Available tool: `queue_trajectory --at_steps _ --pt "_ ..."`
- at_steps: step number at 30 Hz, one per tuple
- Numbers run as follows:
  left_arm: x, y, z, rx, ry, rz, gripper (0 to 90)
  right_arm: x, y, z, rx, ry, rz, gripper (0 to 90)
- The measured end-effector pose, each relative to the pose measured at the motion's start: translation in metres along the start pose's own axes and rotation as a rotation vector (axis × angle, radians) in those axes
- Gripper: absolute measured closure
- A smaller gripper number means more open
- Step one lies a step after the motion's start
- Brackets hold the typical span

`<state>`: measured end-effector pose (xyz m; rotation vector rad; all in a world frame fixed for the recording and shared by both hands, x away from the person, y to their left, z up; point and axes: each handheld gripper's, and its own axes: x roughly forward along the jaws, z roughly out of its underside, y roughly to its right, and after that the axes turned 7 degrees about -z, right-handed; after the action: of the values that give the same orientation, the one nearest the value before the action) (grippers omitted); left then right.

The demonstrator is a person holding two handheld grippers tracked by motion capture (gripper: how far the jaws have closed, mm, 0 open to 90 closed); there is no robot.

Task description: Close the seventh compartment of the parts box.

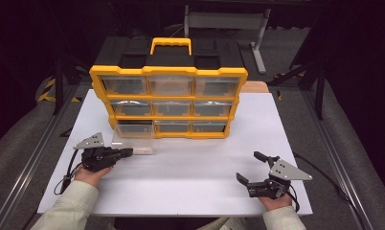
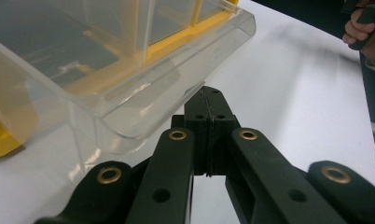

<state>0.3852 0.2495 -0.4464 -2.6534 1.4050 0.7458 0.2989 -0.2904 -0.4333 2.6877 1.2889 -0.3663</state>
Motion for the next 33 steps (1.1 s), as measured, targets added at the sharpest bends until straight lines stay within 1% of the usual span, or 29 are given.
queue_trajectory --at_steps 4,8,13,15,17,18,19,20,22,24,26,32,33 --pt "0.001 0.0 0.0 -0.008 0.001 -0.006 89.4 0.0 0.0 0.0 0.0 -0.001 -0.001 3.4" --pt "0.002 -0.002 -0.002 0.003 -0.001 -0.012 89.4 0.0 0.0 0.0 0.002 0.001 -0.001 3.4" --pt "0.005 -0.004 -0.005 0.002 -0.001 -0.026 89.4 0.0 0.0 0.0 0.0 -0.002 -0.001 3.4" --pt "0.007 -0.006 -0.006 -0.007 0.006 -0.039 89.4 0.0 0.0 0.0 0.002 -0.002 -0.001 3.4" --pt "0.007 -0.008 -0.006 -0.009 0.01 -0.039 89.4 0.001 0.0 0.0 0.003 -0.001 -0.002 3.4" --pt "0.009 -0.01 -0.006 -0.019 0.016 -0.046 89.5 0.001 0.0 0.0 0.002 -0.001 -0.002 3.4" --pt "0.009 -0.01 -0.006 -0.019 0.016 -0.046 89.5 0.001 0.0 0.0 0.002 -0.002 -0.002 3.4" --pt "0.01 -0.012 -0.005 -0.033 0.019 -0.049 89.5 0.001 0.0 0.0 0.002 -0.002 -0.002 3.4" --pt "0.01 -0.014 -0.006 -0.028 0.016 -0.056 89.5 0.001 0.0 0.001 0.003 -0.002 -0.002 3.4" --pt "0.012 -0.016 -0.005 -0.036 0.015 -0.068 89.5 0.001 0.0 0.001 0.004 -0.005 -0.004 3.4" --pt "0.014 -0.02 -0.006 -0.033 0.001 -0.081 89.5 0.001 0.0 0.001 0.003 -0.011 -0.003 3.4" --pt "0.019 -0.024 -0.011 -0.036 0.007 -0.1 89.5 0.002 0.0 0.001 0.003 -0.011 -0.007 3.4" --pt "0.02 -0.025 -0.012 -0.046 0.008 -0.102 89.5 0.002 0.0 0.001 0.002 -0.011 -0.007 3.4"
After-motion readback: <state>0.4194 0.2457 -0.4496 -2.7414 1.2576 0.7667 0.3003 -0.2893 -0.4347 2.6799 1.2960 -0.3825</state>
